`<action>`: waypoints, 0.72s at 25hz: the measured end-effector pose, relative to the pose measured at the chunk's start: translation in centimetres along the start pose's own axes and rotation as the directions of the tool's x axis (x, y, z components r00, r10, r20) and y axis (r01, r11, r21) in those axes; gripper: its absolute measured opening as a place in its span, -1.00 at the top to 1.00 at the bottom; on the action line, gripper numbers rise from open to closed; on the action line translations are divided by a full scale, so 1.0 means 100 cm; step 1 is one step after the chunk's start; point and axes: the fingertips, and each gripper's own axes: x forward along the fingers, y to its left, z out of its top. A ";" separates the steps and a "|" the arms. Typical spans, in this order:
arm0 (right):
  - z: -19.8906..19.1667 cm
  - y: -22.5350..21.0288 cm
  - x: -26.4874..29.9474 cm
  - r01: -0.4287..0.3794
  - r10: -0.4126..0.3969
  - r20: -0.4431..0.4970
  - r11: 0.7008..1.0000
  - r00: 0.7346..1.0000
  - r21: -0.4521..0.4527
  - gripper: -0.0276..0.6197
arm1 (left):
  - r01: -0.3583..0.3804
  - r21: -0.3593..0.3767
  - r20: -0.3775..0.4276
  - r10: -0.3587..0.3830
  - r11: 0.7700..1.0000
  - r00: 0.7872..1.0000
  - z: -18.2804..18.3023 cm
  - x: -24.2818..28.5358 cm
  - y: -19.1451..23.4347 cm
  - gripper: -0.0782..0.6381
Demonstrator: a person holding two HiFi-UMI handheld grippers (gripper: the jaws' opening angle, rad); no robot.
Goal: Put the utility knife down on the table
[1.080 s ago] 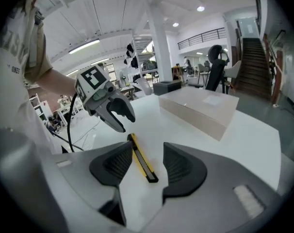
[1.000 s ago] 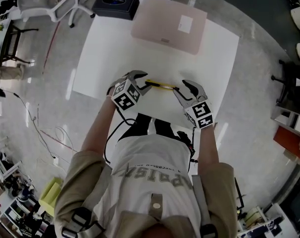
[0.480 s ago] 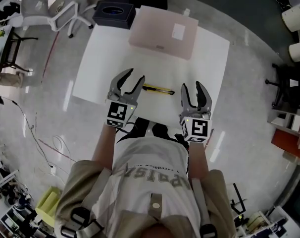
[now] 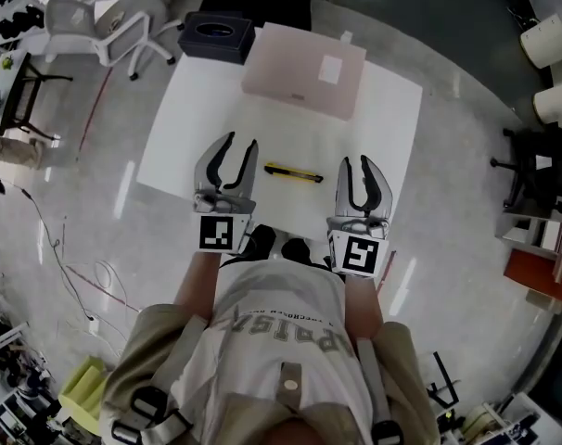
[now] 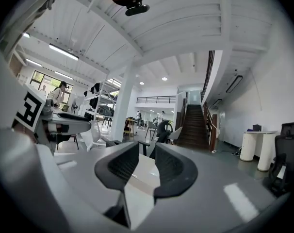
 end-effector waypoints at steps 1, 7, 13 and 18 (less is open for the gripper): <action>0.004 0.001 0.000 0.005 -0.005 0.007 1.000 1.000 0.000 0.59 | -0.005 0.002 0.006 0.005 1.000 1.000 0.003 -0.001 0.001 0.37; 0.014 0.002 -0.002 0.032 -0.032 0.022 0.999 0.999 -0.001 0.73 | -0.019 0.022 0.045 0.018 1.000 0.999 0.016 -0.006 0.001 0.49; 0.004 -0.001 -0.004 0.034 -0.034 0.005 0.998 0.999 -0.059 0.79 | -0.037 0.040 0.050 0.035 0.998 0.998 0.014 -0.008 0.001 0.64; 0.004 -0.003 -0.004 0.044 -0.043 0.007 0.998 0.999 -0.049 0.89 | -0.049 0.040 0.045 0.047 0.998 0.998 0.010 -0.010 0.003 0.74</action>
